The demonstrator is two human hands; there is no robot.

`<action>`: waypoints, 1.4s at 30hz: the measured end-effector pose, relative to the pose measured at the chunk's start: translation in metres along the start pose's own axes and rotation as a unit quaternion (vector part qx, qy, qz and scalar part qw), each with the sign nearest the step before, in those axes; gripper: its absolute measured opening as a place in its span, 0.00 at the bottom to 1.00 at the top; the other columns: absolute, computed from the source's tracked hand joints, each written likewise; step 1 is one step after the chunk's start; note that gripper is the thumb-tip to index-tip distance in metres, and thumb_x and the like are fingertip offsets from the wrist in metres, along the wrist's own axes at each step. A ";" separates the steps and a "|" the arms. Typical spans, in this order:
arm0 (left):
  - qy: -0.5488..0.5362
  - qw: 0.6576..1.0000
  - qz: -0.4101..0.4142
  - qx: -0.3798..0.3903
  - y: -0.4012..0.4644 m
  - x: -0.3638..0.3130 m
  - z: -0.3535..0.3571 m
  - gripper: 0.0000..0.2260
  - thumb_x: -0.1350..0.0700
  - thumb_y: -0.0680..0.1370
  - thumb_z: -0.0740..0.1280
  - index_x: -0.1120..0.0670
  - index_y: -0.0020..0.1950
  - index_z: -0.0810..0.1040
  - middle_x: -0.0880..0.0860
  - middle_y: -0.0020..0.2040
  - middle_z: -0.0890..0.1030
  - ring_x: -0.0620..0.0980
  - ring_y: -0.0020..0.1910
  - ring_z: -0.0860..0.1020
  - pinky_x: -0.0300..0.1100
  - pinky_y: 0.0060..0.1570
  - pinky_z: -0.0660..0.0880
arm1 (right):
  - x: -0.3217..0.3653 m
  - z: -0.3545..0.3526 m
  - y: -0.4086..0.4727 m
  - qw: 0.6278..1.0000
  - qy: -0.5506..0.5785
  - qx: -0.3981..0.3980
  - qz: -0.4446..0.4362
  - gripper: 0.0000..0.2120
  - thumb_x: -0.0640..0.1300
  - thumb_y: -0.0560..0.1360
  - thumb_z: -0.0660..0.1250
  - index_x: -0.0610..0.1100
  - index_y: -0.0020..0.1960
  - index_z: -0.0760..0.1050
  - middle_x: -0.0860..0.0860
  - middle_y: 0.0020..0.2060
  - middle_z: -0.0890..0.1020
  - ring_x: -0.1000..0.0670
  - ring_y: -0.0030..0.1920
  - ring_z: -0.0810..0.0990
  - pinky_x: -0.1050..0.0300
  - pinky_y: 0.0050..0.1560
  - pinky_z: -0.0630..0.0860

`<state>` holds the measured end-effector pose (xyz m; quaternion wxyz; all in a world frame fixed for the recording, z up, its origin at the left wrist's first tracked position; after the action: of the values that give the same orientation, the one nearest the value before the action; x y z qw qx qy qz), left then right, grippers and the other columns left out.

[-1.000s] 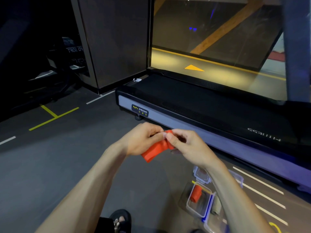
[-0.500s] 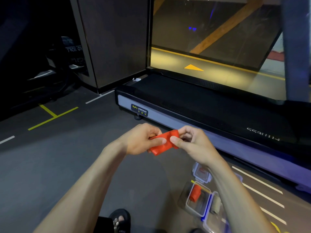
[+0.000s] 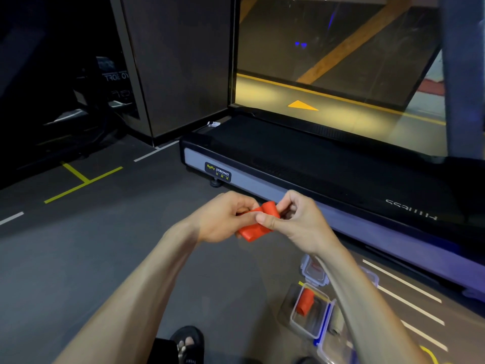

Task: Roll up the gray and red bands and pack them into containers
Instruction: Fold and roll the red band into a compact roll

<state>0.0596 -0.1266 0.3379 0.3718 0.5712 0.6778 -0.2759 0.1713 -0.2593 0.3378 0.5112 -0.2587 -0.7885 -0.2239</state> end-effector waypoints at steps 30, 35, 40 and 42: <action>-0.052 0.998 -0.023 -0.016 -0.003 -0.009 0.001 0.09 0.60 0.81 0.63 0.58 0.47 0.83 0.55 0.39 0.84 0.45 0.38 0.77 0.43 0.40 0.77 | -0.001 -0.001 -0.003 0.998 -0.027 -0.037 -0.035 0.20 0.52 0.62 0.84 0.47 0.40 0.74 0.46 0.36 0.85 0.44 0.37 0.82 0.38 0.44 0.82; -0.078 0.996 -0.033 -0.011 -0.003 -0.016 0.006 0.14 0.52 0.77 0.60 0.58 0.43 0.82 0.54 0.41 0.86 0.47 0.38 0.78 0.50 0.44 0.77 | -0.001 0.006 -0.003 0.999 -0.032 -0.017 -0.014 0.30 0.60 0.53 0.82 0.47 0.40 0.68 0.43 0.35 0.82 0.45 0.34 0.78 0.36 0.41 0.78; -0.009 0.998 -0.046 -0.047 -0.005 -0.016 0.009 0.19 0.42 0.81 0.68 0.55 0.40 0.82 0.49 0.37 0.87 0.46 0.36 0.83 0.37 0.37 0.77 | 0.001 0.009 -0.008 0.999 -0.042 0.012 -0.023 0.25 0.42 0.63 0.85 0.42 0.43 0.68 0.54 0.27 0.79 0.54 0.28 0.77 0.52 0.30 0.74; -0.005 0.998 -0.045 -0.053 -0.004 -0.015 0.008 0.17 0.45 0.81 0.69 0.55 0.40 0.82 0.49 0.37 0.87 0.45 0.36 0.84 0.36 0.36 0.77 | 0.002 0.011 -0.009 0.999 -0.036 0.022 -0.018 0.23 0.42 0.64 0.84 0.41 0.45 0.70 0.54 0.27 0.80 0.55 0.28 0.77 0.58 0.30 0.72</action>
<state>0.0583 -0.1425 0.3451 0.3918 0.5187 0.7144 -0.2587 0.1569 -0.2592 0.3351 0.4838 -0.2409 -0.8158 -0.2058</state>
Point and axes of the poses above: each hand's wrist, its own y-axis towards the middle knuckle, its own z-axis out of the palm, x = y × z, the point moved 5 cm from there along y, towards the middle knuckle
